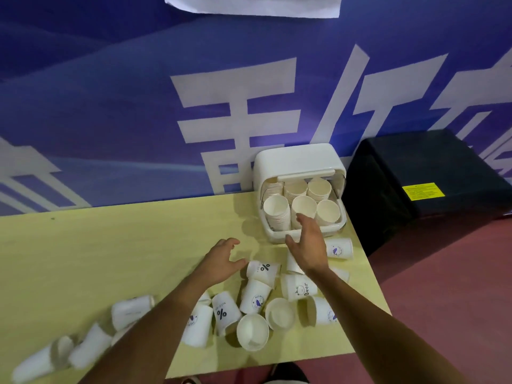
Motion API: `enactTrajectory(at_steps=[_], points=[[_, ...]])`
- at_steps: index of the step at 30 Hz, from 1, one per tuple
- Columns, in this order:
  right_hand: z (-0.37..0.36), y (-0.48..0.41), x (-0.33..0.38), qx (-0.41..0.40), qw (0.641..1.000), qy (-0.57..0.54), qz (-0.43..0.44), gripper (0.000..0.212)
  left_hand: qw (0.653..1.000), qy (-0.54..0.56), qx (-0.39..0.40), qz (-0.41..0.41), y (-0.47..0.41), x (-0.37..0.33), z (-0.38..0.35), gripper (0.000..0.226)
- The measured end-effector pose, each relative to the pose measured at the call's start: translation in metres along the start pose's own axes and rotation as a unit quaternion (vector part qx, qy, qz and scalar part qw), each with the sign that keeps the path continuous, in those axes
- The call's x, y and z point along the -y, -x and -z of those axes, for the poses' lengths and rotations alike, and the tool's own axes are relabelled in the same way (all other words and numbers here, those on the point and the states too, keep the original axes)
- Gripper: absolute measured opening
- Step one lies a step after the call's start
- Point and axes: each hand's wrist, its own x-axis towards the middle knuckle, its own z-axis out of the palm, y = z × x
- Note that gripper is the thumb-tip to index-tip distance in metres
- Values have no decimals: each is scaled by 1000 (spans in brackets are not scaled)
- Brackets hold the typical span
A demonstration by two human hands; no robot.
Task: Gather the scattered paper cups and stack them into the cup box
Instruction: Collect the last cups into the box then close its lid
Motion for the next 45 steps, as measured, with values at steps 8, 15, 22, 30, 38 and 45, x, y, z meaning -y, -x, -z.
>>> enactTrajectory(at_steps=[8, 15, 22, 30, 38, 45], points=[[-48, 59, 32, 178, 981, 67, 20, 57, 996, -60, 63, 20, 43, 40, 8, 55], [-85, 81, 75, 259, 956, 133, 39, 61, 986, -152, 35, 58, 68, 77, 14, 58], [-115, 107, 97, 307, 919, 234, 74, 54, 959, -266, 89, 26, 71, 101, 20, 70], [-129, 121, 94, 299, 904, 292, 83, 55, 939, -328, 99, -23, 62, 116, 15, 75], [-145, 120, 92, 297, 905, 294, 74, 53, 947, -315, 62, -11, 48, 126, 15, 75], [-154, 115, 96, 317, 914, 249, 40, 53, 947, -316, 46, -19, 43, 134, 20, 71]])
